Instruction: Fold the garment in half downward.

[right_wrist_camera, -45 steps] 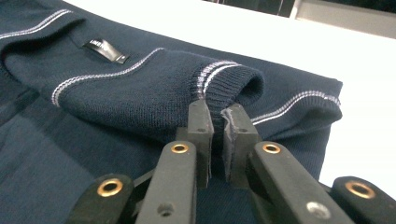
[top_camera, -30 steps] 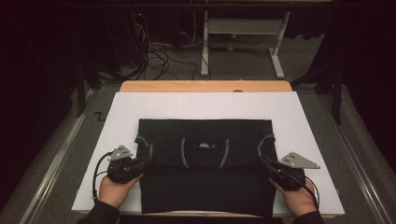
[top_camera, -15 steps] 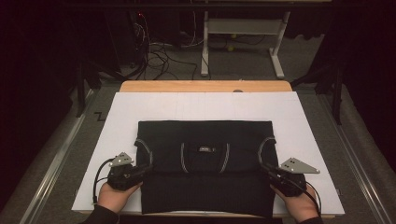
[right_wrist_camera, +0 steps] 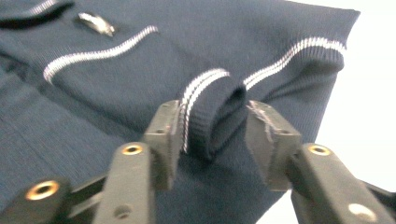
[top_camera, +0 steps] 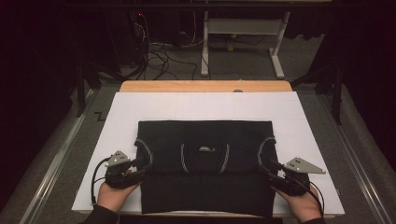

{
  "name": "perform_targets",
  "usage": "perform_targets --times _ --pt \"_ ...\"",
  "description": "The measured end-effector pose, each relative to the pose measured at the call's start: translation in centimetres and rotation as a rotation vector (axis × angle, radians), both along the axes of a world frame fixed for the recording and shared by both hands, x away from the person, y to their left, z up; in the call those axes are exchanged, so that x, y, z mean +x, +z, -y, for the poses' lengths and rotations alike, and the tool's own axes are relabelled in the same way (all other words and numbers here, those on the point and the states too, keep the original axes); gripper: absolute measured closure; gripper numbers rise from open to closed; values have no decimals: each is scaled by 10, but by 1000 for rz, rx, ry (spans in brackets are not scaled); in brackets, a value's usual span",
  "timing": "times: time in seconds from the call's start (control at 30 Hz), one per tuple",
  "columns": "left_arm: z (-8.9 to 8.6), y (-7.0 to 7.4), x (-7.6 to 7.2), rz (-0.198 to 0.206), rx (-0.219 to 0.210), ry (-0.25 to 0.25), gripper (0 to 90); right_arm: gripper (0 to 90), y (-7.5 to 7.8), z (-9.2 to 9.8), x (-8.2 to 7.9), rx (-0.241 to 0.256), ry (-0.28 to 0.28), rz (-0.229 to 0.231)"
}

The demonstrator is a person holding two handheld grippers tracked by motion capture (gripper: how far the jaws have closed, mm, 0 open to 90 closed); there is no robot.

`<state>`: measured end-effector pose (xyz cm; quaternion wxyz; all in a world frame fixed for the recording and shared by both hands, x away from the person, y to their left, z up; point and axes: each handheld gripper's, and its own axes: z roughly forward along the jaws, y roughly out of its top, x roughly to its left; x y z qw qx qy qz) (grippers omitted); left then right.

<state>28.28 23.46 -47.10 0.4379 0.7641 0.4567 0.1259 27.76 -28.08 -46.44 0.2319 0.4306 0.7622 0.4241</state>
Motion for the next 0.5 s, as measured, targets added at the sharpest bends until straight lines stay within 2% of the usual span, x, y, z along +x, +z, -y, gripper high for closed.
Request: perform_targets --times 0.07,0.23,0.33,0.4,0.5 --pt "1 0 0 11 -3 -7 376 452 1 -1 0 4 2 20" --pt "6 2 0 42 4 -24 327 313 1 -5 1 -3 27 45" --pt "9 3 2 45 5 -26 282 226 0 -8 2 31 41 41" --pt "14 4 4 44 3 -32 219 170 0 -11 4 51 49 43" --pt "25 8 5 55 6 -54 167 135 1 -18 5 60 68 41"
